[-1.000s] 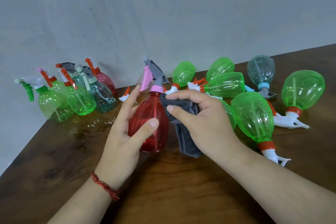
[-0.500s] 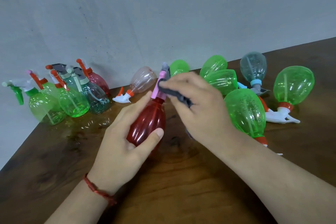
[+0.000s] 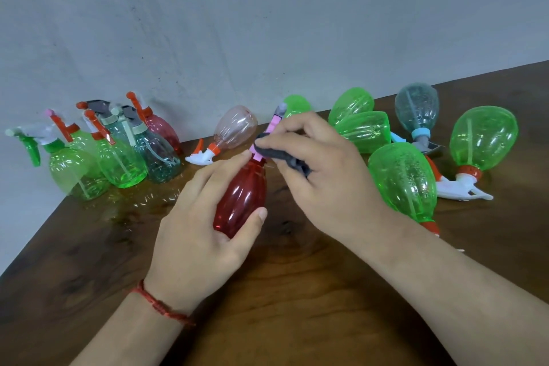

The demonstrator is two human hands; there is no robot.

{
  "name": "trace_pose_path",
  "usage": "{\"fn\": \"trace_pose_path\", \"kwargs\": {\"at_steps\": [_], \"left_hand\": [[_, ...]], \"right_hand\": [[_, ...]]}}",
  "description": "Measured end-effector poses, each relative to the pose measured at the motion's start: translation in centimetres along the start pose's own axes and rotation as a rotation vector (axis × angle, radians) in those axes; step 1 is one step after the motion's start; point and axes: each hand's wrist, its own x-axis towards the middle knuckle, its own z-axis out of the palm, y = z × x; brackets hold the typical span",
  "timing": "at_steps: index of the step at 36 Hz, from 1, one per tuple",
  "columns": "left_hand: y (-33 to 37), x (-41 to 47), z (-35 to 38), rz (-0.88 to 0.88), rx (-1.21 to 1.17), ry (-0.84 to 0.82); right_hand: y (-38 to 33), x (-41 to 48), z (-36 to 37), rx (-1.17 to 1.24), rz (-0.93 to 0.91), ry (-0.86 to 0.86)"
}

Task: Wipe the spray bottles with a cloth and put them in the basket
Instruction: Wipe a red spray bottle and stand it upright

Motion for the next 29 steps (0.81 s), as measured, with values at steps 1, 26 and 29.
{"fn": "trace_pose_path", "kwargs": {"at_steps": [1,26,29], "left_hand": [[0.0,0.0,0.0,0.005,0.005,0.005],[1.7,-0.1,0.6,-0.198,-0.807,-0.133],[1.4,-0.1,0.5,-0.242,-0.917,-0.156]], "right_hand": [[0.1,0.1,-0.1,-0.001,0.011,0.026],[1.3,0.1,-0.6,-0.042,0.100,0.176],[1.9,0.5,-1.1,-0.050,0.154,0.218]]}}
